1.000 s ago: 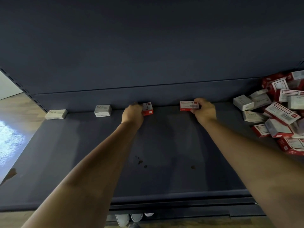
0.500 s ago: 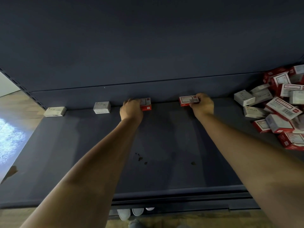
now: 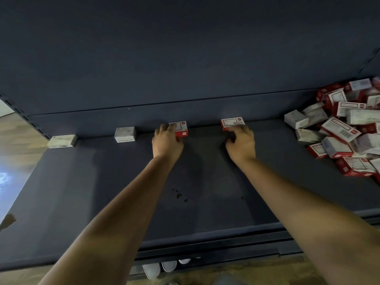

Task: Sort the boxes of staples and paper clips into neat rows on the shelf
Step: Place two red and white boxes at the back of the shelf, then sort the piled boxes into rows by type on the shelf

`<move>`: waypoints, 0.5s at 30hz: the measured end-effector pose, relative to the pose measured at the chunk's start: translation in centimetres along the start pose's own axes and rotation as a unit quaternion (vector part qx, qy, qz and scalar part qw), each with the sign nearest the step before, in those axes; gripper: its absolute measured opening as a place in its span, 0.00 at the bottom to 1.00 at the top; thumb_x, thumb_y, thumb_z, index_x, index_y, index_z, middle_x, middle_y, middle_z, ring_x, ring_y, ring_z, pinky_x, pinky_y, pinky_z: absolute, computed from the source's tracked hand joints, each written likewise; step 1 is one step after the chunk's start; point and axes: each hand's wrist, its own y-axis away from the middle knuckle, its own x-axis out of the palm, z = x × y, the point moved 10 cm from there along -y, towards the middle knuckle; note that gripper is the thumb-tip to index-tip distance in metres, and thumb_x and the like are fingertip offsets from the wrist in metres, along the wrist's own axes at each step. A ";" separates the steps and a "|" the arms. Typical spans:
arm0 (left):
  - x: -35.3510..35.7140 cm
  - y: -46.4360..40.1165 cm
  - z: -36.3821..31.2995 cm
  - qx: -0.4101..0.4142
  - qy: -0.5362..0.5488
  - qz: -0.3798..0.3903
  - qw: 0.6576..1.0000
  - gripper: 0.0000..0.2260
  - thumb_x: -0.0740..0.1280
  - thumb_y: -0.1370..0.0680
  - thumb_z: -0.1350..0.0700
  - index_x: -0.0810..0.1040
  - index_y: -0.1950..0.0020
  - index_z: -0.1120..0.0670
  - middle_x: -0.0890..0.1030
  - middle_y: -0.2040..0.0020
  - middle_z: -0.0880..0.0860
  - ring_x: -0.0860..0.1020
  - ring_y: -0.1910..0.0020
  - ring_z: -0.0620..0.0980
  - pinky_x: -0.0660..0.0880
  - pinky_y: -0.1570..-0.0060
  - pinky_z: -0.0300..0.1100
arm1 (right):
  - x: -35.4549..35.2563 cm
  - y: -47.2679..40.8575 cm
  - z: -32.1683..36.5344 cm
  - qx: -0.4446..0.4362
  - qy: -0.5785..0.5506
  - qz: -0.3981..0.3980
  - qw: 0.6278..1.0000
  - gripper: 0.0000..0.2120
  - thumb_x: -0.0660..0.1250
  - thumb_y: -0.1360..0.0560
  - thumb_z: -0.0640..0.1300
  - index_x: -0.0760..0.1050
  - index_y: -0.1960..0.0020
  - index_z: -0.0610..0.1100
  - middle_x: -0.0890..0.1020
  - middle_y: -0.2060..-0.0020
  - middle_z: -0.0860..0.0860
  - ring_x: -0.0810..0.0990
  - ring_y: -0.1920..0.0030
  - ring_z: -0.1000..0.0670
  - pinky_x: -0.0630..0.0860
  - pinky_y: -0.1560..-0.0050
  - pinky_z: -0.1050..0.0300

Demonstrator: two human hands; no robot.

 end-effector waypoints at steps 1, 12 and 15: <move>0.0 0.8 -0.6 0.032 -0.011 0.003 0.999 0.17 0.61 0.23 0.58 0.71 0.34 0.57 0.72 0.37 0.57 0.68 0.39 0.59 0.67 0.41 0.49 | 0.2 0.7 0.6 -0.016 0.013 0.006 1.000 0.18 0.62 0.29 0.33 0.75 0.40 0.40 0.73 0.39 0.42 0.68 0.40 0.40 0.67 0.40 0.49; 0.5 6.7 -0.8 0.152 -0.042 0.064 0.985 0.18 0.59 0.21 0.54 0.69 0.31 0.53 0.73 0.35 0.52 0.67 0.36 0.53 0.62 0.36 0.46 | -0.6 7.3 2.5 -0.060 0.059 -0.008 0.996 0.17 0.66 0.29 0.35 0.76 0.41 0.40 0.75 0.42 0.44 0.70 0.42 0.41 0.65 0.43 0.47; 1.5 7.6 -2.6 0.175 -0.029 0.079 0.981 0.18 0.59 0.21 0.54 0.69 0.31 0.52 0.73 0.35 0.51 0.67 0.35 0.52 0.60 0.35 0.46 | -1.9 8.2 1.2 -0.048 0.053 -0.025 0.997 0.16 0.68 0.30 0.33 0.77 0.43 0.39 0.76 0.44 0.42 0.71 0.44 0.39 0.69 0.45 0.43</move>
